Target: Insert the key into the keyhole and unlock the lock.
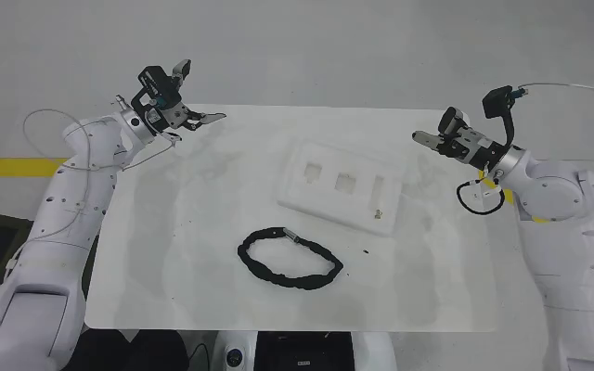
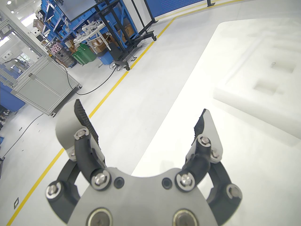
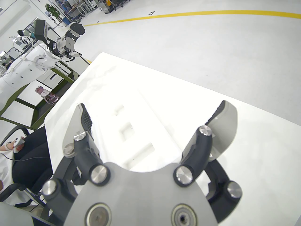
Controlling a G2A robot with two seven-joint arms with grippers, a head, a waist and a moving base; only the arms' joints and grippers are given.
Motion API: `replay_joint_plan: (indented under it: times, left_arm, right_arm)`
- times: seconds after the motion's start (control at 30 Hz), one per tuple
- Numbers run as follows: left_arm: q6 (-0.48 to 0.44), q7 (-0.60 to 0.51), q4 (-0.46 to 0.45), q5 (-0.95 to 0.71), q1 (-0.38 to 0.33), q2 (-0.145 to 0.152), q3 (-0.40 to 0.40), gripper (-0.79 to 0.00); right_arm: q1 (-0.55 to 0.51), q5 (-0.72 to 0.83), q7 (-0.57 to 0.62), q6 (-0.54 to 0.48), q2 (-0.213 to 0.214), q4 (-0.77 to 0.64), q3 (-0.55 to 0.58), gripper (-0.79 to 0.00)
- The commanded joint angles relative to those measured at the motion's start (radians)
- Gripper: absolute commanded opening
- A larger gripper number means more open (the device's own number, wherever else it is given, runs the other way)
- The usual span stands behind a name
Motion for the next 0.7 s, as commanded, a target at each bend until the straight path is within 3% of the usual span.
replay_joint_plan:
  times: [0.0, 0.67]
  left_arm:
    - [0.000, 0.000, 0.000, 0.000, 0.000, 0.000, 0.000, 0.000]
    - [0.000, 0.000, 0.000, 0.000, 0.000, 0.000, 0.000, 0.000]
  right_arm:
    - [0.000, 0.000, 0.000, 0.000, 0.000, 0.000, 0.000, 0.000]
    - [-0.010, -0.012, -0.003, 0.020, 0.000, -0.015, -0.009, 0.000]
